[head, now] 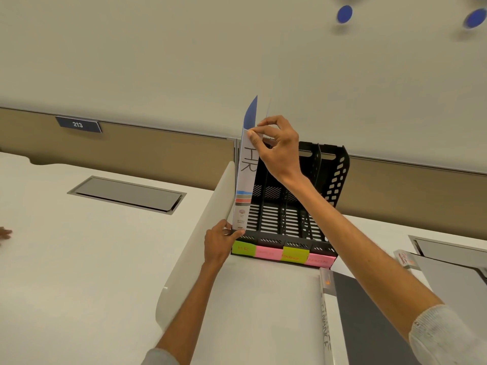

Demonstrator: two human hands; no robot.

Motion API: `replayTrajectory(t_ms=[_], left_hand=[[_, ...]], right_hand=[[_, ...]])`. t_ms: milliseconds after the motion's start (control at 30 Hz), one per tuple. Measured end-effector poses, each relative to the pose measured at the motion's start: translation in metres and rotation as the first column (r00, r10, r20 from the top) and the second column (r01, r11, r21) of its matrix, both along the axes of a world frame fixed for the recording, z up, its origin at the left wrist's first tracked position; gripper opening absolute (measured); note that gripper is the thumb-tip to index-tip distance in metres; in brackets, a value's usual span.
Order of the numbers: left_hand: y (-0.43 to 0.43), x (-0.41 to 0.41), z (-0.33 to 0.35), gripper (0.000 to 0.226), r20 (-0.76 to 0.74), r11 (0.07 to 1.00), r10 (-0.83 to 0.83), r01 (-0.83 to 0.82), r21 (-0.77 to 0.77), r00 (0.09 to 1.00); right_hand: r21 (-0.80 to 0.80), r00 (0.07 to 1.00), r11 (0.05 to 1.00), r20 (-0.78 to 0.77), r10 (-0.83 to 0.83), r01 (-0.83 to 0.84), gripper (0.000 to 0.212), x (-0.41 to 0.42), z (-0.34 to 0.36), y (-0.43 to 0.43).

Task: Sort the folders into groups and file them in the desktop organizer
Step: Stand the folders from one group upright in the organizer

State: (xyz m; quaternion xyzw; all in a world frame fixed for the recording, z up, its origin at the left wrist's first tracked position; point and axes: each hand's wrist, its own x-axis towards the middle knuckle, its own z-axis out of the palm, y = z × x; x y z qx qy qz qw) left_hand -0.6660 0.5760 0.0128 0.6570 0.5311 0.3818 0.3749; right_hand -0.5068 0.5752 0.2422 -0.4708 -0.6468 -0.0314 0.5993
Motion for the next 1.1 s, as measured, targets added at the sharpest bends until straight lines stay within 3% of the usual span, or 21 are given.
replayTrajectory(t_ms=[267,833,967,1100], left_hand=[[0.004,0.006,0.005,0.033,-0.263,0.992,0.019,0.014,0.123,0.965],[0.004,0.014,0.000,0.033,-0.109,0.991,0.116,-0.108,0.080,0.987],[0.010,0.010,0.001,0.034,-0.152,0.989,0.095,-0.076,0.126,0.984],[0.017,0.009,-0.001,0.049,-0.328,0.981,0.052,0.013,0.192,0.943]], right_hand=[[0.087,0.999,0.995,-0.035,-0.042,0.045,0.018,0.009,-0.001,0.000],[0.160,0.995,0.984,-0.074,-0.066,0.077,0.015,0.012,-0.008,0.001],[0.172,0.995,0.981,-0.062,-0.083,0.092,0.014,0.014,-0.006,0.003],[0.184,0.995,0.978,-0.047,-0.086,0.093,0.014,0.016,-0.005,0.003]])
